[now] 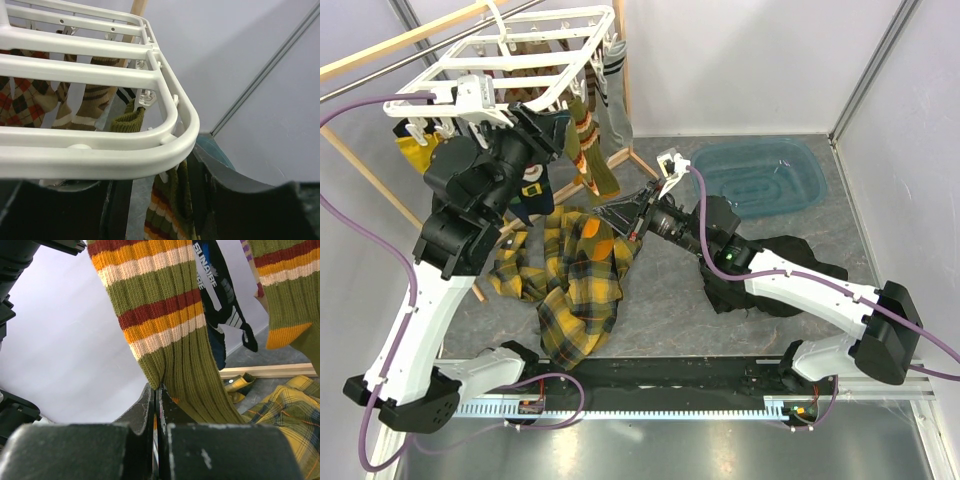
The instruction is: Remove the socks clipped to the hanger
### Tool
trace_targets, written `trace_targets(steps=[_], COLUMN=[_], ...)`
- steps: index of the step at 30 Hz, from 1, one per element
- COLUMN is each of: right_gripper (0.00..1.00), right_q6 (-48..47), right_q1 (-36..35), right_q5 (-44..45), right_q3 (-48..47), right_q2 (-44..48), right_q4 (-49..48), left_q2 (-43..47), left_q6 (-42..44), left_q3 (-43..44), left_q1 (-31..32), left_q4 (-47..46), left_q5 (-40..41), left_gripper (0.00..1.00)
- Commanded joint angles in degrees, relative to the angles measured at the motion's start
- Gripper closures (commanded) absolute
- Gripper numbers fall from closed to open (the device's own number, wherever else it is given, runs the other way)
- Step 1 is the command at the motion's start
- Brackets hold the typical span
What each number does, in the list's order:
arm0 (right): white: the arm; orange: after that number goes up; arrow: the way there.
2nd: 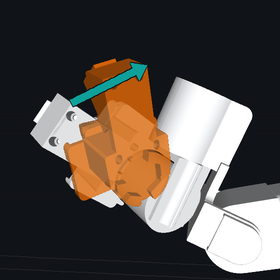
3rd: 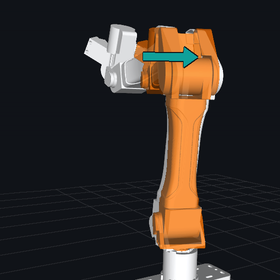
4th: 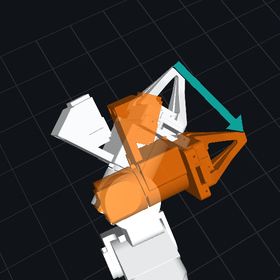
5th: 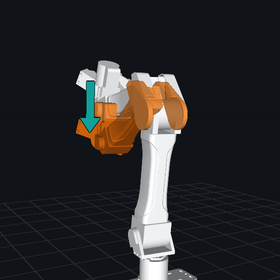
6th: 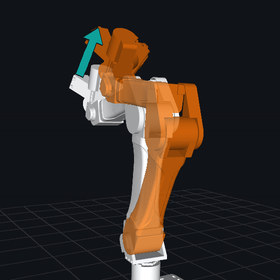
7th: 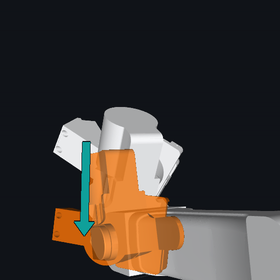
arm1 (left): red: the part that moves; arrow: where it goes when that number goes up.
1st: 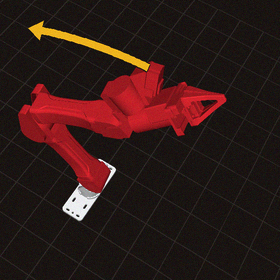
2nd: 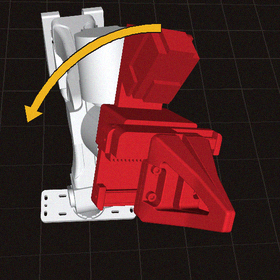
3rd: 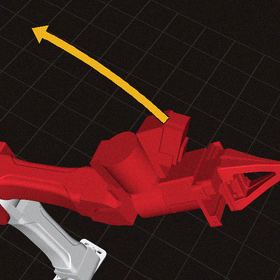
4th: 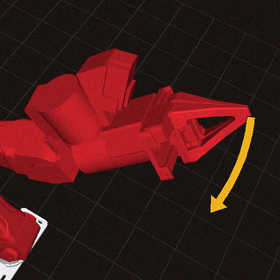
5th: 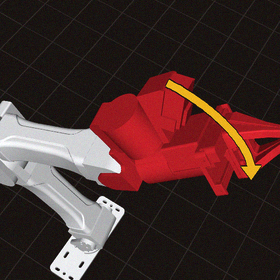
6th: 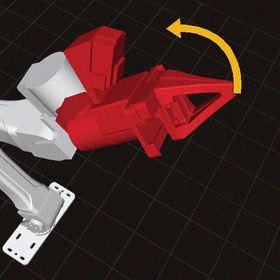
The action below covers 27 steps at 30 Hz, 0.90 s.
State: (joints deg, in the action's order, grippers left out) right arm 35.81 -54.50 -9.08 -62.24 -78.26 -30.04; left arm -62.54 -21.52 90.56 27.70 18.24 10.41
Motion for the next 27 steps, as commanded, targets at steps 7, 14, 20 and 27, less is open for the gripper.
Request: trace_targets(steps=[7,14,20,27], right_gripper=[1.0,1.0,1.0,1.0], right_q6=[0.4,0.3,0.0,-1.7], right_q1=[0.1,0.2,0.2,0.1], right_q5=[-1.8,-1.9,-1.5,2.7], right_q3=[0.0,-0.4,0.3,1.3], right_q2=[0.5,0.8,1.4,3.4], right_q4=[-3.1,-2.7,-2.2,2.1], left_q2=[-0.7,-0.3,0.1,2.7], left_q6=[1.0,0.8,0.8,0.7], left_q3=[1.6,1.0,1.0,-2.7], left_q1=[-0.4,-0.4,-0.4,-0.3], left_q4=[-3.3,-2.7,-2.3,-2.8], left_q5=[1.3,1.7,1.5,1.2], left_gripper=[0.69,0.98,0.98,0.66])
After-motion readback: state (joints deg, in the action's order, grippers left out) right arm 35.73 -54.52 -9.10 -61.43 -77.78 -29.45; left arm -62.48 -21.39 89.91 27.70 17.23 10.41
